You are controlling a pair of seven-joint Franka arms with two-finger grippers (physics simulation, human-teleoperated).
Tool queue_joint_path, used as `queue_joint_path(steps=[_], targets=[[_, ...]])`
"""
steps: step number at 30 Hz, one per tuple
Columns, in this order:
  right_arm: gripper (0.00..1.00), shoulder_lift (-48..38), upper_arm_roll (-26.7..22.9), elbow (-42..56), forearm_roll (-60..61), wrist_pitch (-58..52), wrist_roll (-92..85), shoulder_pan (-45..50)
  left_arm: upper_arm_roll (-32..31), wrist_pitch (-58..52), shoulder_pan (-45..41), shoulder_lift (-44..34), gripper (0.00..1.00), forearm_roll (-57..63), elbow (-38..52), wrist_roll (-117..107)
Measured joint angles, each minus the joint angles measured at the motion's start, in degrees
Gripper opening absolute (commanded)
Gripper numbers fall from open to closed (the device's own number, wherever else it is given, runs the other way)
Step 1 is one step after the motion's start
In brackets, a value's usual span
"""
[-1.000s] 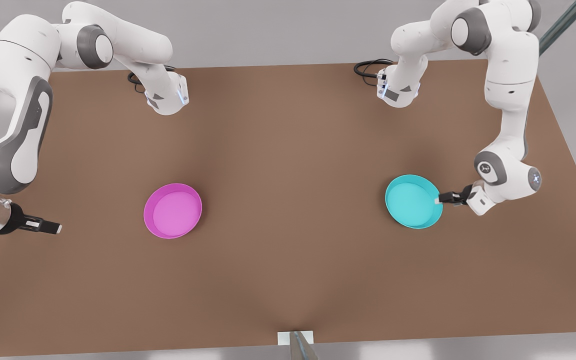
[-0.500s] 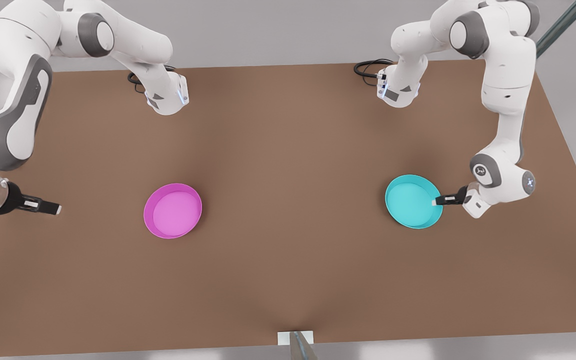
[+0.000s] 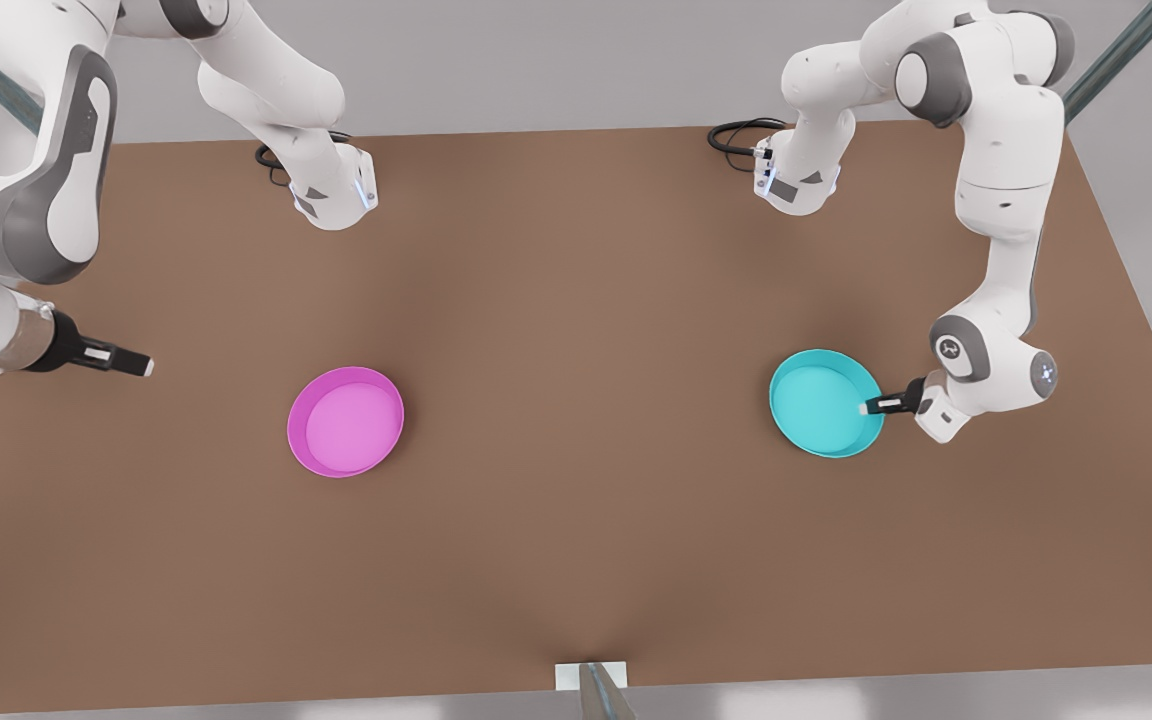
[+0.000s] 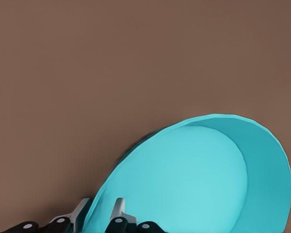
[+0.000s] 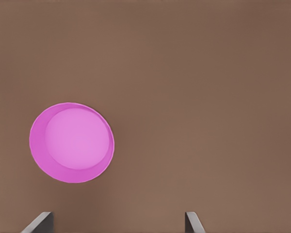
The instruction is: Flip the blue plate over with the left arm, and stack the pink plate on top of the blue plate with the right arm
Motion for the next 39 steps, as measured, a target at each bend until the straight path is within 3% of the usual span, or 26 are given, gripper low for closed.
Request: queue_joint_path(steps=[3,6,8,25,28,32,36,37,39], targets=[[1.00,0.02,0.00,-0.11,0.16,1.54,-0.32,-0.07,0.03,0.09,-0.02,-0.01,0.32,0.10,0.13,-0.39],[1.00,0.16,0.00,-0.12,0.24,2.47,-0.62,-0.09,0.01,0.15,-0.02,0.05,0.32,0.14,0.25,-0.71],[1.00,0.33,0.00,-0.12,0.26,2.88,-0.84,-0.17,0.01,0.18,-0.02,0.05,0.21,0.32,0.27,-1.02],[1.00,1.24,-0.09,-0.12,0.14,4.38,-2.70,-0.42,0.16,-4.30,-0.82,-8.54,0.21,5.05,1.95,-3.10],[1.00,1.66,-0.09,-0.19,0.13,4.54,-3.03,-0.89,3.00,-5.90,-9.97,-12.86,0.21,12.20,4.35,-5.21],[1.00,2.38,-0.09,-0.21,0.12,4.81,-3.44,-1.07,7.74,-15.27,-21.54,-11.17,0.21,21.25,22.80,-10.28],[1.00,2.58,-0.09,-0.21,0.12,5.06,-3.77,-1.11,9.11,-24.04,-30.48,-8.10,0.21,30.85,31.95,-16.76],[1.00,2.62,-0.09,-0.21,0.12,5.10,-3.85,-1.11,14.08,-25.38,-35.79,-7.13,0.21,32.45,32.74,-18.20],[1.00,2.73,-0.09,-0.21,0.12,5.16,-3.98,-1.11,29.67,-27.34,-51.44,-3.49,0.21,34.58,34.13,-20.92]])
